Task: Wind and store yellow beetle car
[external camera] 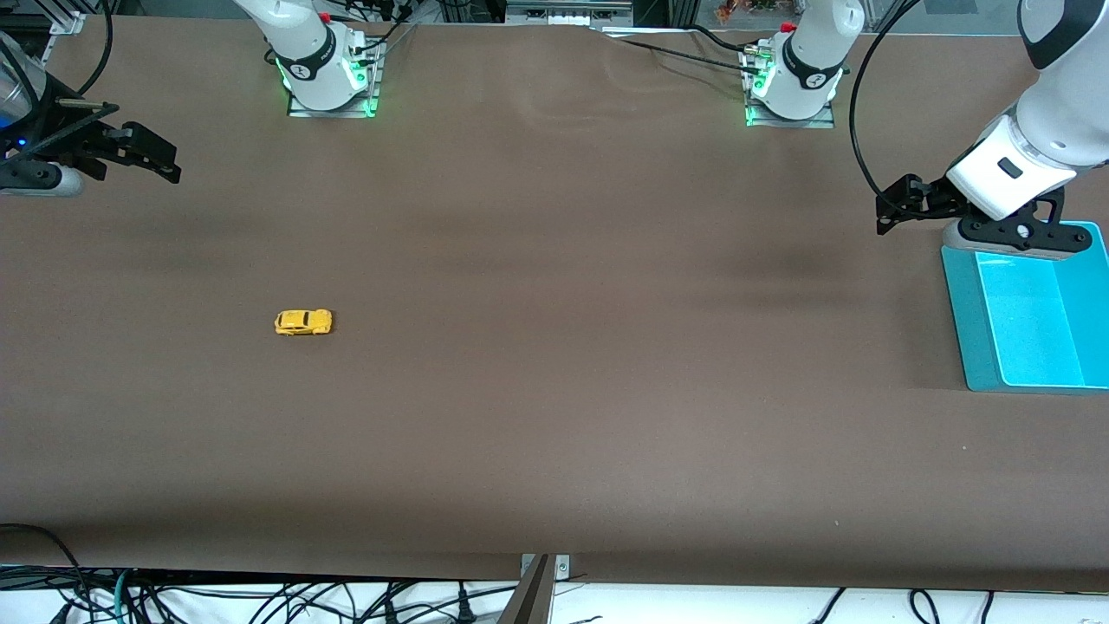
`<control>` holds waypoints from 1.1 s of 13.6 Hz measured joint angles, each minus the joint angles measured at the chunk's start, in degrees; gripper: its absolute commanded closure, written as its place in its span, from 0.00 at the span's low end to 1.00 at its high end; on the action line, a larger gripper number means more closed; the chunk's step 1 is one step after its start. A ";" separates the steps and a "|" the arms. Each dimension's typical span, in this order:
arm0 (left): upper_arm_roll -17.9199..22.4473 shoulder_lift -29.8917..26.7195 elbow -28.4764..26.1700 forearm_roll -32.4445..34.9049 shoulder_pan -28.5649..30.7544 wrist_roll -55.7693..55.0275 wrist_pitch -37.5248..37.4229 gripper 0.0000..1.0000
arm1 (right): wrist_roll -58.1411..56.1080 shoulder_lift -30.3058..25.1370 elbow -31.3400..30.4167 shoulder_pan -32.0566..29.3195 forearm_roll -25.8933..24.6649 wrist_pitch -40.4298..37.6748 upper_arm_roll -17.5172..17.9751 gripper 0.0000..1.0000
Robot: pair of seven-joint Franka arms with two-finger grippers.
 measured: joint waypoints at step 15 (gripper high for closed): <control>0.01 0.17 0.24 0.00 0.00 0.00 0.00 0.00 | 0.01 0.93 0.54 -0.02 -0.08 1.76 0.00 0.00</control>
